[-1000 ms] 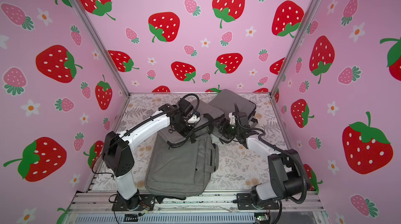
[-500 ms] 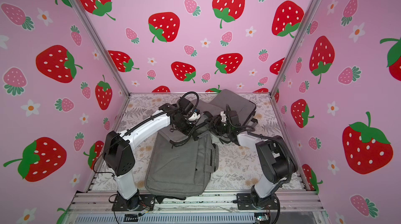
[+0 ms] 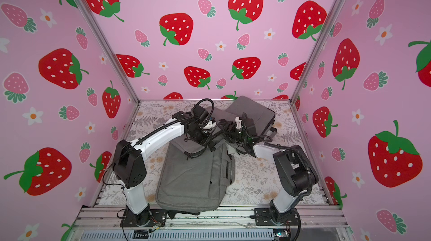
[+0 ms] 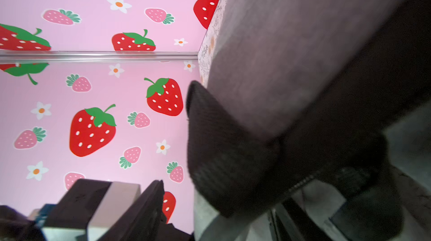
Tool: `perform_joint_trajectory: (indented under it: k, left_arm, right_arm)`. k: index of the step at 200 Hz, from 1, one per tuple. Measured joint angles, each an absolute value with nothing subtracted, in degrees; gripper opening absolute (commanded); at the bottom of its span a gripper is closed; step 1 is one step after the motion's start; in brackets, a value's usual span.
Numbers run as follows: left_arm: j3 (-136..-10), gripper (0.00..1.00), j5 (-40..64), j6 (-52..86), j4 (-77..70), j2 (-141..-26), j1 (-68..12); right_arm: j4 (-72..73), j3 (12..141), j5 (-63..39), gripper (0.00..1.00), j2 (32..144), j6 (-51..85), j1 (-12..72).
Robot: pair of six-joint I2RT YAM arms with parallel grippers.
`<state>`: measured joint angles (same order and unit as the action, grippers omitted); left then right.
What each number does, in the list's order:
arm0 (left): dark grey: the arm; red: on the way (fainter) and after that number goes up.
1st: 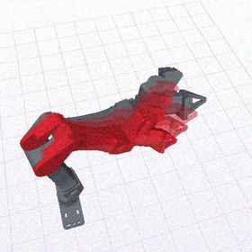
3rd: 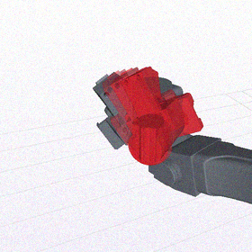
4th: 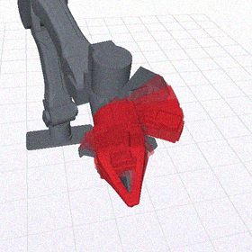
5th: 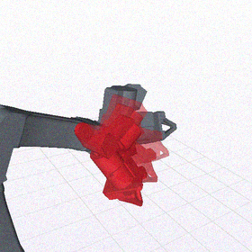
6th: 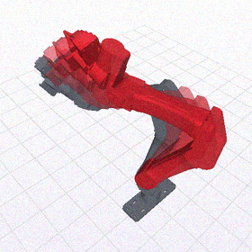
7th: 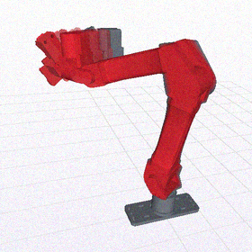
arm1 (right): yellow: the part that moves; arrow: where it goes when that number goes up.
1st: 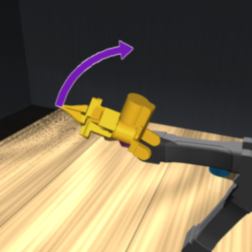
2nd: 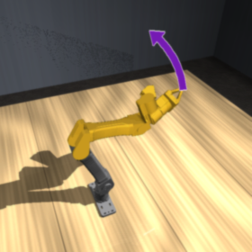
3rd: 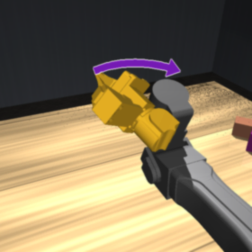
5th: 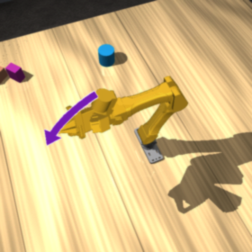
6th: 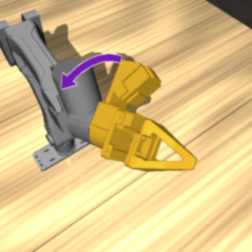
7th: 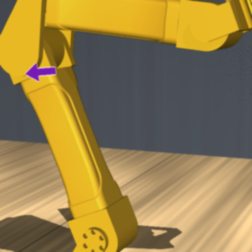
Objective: Open the zippered laptop bag and take out the laptop
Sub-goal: Adjust the zippered laptop bag at the center of the board.
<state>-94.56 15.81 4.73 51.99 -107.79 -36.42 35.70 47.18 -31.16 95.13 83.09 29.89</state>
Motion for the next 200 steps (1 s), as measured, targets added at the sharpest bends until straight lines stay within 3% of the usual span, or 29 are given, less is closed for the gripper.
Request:
perform_joint_trajectory:
  k: [37, 92, 145, 200]
  left_arm:
    - [-94.6, 0.0, 17.0, 5.2, 51.3, -108.3, -36.4]
    - [-94.6, 0.04, 17.1, 5.8, 50.9, -108.3, -36.8]
    - [-94.8, 0.43, 18.6, 4.4, 51.7, -108.1, -37.6]
    - [-97.3, 0.6, 15.7, 2.0, 54.6, -103.7, -32.4]
  right_arm:
    - [36.1, 47.2, -31.6, 0.71, 95.8, 83.9, 30.1]
    - [36.1, 47.3, -32.0, 0.28, 99.0, 84.5, 31.0]
    - [32.1, 47.5, -32.0, 0.01, 99.0, 82.4, 30.9]
    - [29.7, 48.3, -32.1, 0.0, 99.0, 80.1, 30.9]
